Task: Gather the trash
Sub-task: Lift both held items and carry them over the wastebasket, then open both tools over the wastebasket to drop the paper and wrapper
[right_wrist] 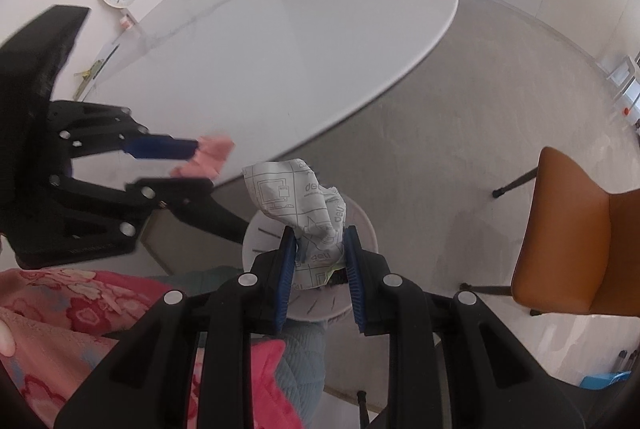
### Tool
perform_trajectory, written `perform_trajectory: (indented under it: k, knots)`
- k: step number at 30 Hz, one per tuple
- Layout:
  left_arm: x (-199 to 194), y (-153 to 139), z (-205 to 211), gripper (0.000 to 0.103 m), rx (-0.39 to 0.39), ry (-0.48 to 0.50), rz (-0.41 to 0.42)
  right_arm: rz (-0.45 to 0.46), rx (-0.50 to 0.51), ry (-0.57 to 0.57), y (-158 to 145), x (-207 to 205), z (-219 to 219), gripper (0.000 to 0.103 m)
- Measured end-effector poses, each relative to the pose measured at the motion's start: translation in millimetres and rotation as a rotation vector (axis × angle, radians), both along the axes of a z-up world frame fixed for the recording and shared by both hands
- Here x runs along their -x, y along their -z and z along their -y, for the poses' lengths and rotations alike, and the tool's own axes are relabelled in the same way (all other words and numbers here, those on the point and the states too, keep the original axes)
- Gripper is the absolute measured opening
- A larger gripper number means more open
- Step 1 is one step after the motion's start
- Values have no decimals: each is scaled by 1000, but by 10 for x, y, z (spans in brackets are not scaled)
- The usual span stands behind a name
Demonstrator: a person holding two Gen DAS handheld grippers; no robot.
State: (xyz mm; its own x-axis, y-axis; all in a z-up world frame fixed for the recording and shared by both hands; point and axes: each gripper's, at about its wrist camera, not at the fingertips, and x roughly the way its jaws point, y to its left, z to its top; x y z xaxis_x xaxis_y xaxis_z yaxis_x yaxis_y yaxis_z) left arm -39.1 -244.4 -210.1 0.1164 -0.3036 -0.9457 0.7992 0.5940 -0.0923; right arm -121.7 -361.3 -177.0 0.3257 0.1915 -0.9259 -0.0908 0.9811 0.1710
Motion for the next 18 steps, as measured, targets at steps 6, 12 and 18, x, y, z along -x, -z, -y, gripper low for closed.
perform_trajectory:
  k: [6, 12, 18]
  knots:
    - [202, 233, 164, 32, -33, 43, -43, -11, -4, -2, 2, 12, 101, 25]
    - [259, 606, 242, 39, -68, 73, -120, -28, -12, 1, 63, -7, 147, 25]
    - [357, 632, 243, 74, -87, 108, -116, -54, -16, 6, 159, -40, 169, 25]
